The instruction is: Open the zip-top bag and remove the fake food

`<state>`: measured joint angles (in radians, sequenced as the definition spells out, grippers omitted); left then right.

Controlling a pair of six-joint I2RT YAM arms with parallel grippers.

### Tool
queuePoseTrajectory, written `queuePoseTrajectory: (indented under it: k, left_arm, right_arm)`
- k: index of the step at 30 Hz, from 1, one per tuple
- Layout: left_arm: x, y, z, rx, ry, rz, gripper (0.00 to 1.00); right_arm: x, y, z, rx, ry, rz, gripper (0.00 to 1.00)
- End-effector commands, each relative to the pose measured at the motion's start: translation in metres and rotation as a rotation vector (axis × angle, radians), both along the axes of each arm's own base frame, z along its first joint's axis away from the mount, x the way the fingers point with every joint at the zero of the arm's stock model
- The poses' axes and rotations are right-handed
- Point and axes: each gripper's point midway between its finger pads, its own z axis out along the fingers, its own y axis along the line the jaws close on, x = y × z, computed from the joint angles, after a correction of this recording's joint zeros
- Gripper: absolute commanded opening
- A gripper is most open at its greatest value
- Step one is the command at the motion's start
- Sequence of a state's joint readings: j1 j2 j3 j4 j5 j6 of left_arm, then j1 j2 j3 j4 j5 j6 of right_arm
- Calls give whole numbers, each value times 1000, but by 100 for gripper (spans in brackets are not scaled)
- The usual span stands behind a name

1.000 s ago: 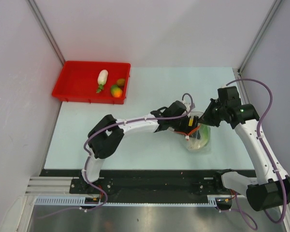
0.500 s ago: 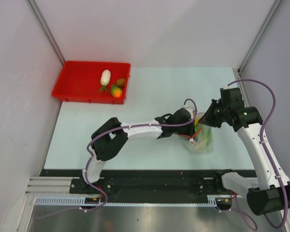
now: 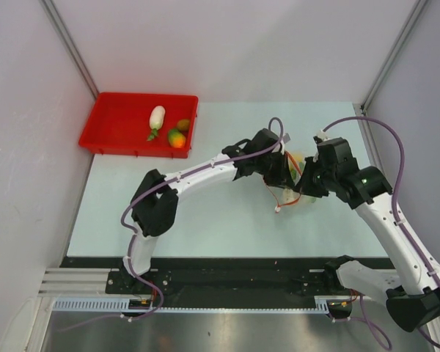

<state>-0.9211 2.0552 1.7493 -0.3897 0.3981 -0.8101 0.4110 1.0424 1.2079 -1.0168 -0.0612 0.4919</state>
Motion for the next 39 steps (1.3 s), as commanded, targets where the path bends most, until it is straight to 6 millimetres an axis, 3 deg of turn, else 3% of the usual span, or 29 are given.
queuePoseTrajectory:
  k: [1,6,12,15,21,26,28,32,35,39]
  left_arm:
    - [-11,2,70,-135,71,-54,0]
    - [-19,14,90,-180,109,-66,0]
    - [9,42,111,-203,9,-9,0]
    - [10,44,115,-192,4,-2,0]
    - [11,36,103,-122,-49,87,0]
    - [29,39,81,-17,-112,191,0]
    - [35,38,85,-13,-132,208,0]
    - [42,36,103,-59,-162,259,0]
    - [41,34,111,-110,-133,287,0]
    - [33,27,118,-167,-74,279,0]
  right_arm:
    - [0,-31,2,-128,-61,-84,0]
    - [1,-40,-6,-198,-66,-58,0]
    - [-2,-48,1,-230,-122,-25,0]
    - [-2,-44,8,-202,-158,-2,0]
    - [12,-21,39,3,-250,19,1]
    - [14,3,34,138,-159,94,5]
    - [13,8,31,153,-135,122,6]
    - [7,8,29,148,-118,139,16]
    - [7,5,28,154,-100,91,35]
    - [6,10,24,176,-60,64,38]
